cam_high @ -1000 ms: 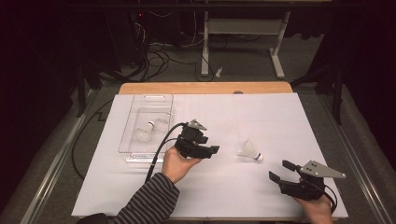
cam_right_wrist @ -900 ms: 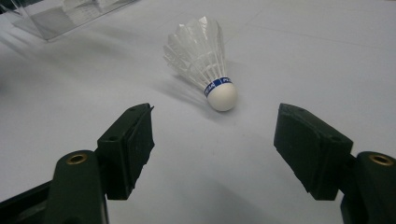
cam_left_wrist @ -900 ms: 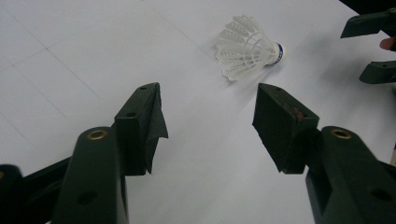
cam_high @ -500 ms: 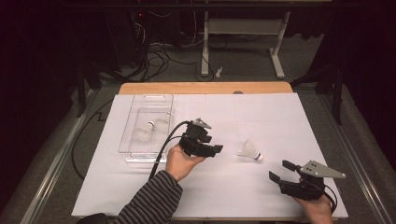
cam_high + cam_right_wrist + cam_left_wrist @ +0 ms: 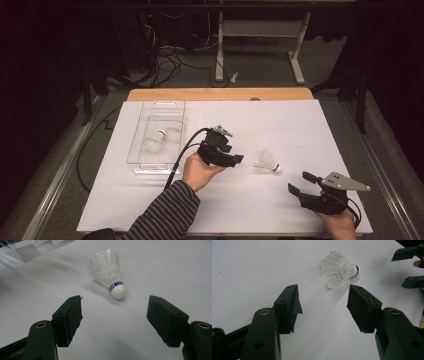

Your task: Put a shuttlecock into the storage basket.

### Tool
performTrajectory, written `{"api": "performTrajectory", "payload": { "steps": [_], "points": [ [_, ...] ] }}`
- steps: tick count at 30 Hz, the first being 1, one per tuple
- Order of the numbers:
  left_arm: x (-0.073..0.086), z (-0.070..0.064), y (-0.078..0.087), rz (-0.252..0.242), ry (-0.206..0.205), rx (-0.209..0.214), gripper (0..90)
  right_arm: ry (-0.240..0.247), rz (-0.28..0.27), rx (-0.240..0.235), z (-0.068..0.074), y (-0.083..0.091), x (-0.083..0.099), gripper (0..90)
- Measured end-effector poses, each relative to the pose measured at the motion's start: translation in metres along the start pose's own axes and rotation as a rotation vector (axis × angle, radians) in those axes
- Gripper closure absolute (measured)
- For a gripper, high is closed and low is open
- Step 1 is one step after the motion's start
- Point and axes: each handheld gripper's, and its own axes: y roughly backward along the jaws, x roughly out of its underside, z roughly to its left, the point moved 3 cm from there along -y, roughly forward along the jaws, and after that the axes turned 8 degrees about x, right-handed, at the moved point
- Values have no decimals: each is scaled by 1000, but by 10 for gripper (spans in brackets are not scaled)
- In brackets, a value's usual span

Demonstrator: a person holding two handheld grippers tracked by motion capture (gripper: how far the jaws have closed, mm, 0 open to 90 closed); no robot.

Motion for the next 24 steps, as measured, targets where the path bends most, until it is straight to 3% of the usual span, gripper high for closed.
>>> {"api": "performTrajectory", "payload": {
  "steps": [13, 24],
  "points": [
    [-11, -3, -8, 33, -23, 4, 439, 2, 1, 2, 0, 0, 0, 292],
    [-15, -3, -19, 60, -19, 20, 439, 5, 2, 3, 0, 0, 0, 292]
  ]
}}
